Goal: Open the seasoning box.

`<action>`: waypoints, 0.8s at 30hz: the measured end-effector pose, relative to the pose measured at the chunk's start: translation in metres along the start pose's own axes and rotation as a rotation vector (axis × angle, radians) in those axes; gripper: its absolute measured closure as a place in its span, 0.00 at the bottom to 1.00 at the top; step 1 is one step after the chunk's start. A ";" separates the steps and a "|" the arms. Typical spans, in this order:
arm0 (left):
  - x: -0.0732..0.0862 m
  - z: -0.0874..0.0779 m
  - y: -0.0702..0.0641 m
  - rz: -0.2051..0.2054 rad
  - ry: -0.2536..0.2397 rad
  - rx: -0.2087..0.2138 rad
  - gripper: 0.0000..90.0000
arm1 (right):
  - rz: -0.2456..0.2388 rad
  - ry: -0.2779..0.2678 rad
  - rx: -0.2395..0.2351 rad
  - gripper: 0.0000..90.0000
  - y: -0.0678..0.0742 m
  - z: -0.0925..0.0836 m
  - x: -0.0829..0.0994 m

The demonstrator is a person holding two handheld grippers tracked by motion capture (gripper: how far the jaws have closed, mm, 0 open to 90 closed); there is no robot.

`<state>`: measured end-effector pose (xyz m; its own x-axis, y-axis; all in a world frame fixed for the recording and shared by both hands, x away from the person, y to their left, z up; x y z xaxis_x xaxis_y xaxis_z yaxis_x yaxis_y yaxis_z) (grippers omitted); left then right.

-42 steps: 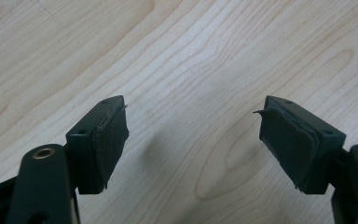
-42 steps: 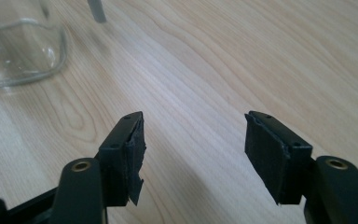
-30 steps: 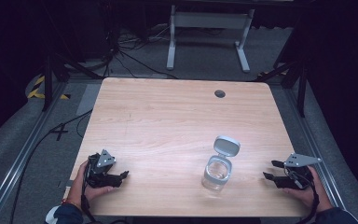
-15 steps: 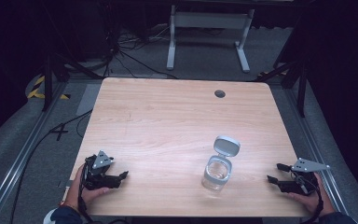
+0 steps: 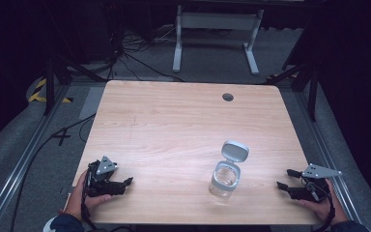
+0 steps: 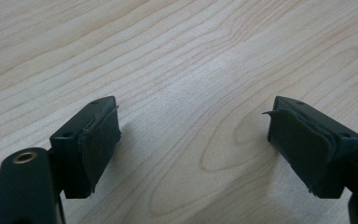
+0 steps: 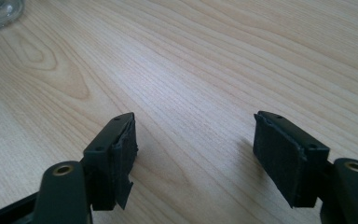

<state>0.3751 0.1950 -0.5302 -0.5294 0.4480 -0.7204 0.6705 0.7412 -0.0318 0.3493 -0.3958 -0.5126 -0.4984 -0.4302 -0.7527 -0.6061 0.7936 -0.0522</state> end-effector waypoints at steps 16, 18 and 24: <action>0.000 0.000 0.001 0.008 0.001 -0.001 0.18 | -0.003 -0.001 0.001 0.33 0.000 0.000 0.000; 0.000 0.000 0.001 0.006 -0.002 -0.001 0.18 | -0.002 0.000 0.001 0.33 0.000 0.000 0.000; 0.000 0.000 0.001 0.007 -0.002 -0.001 0.18 | -0.003 -0.001 0.000 0.33 0.000 0.000 0.000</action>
<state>0.3760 0.1953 -0.5302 -0.5236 0.4526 -0.7219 0.6739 0.7384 -0.0259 0.3498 -0.3958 -0.5126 -0.4963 -0.4323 -0.7529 -0.6074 0.7925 -0.0546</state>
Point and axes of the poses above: each handheld gripper's, and its own axes: z roughly forward along the jaws, x roughly out of its underside, y roughly to its left, the point moved 7 cm from there along z, roughly forward along the jaws, and after that the axes turned 2 degrees about x, right-handed, at the moved point
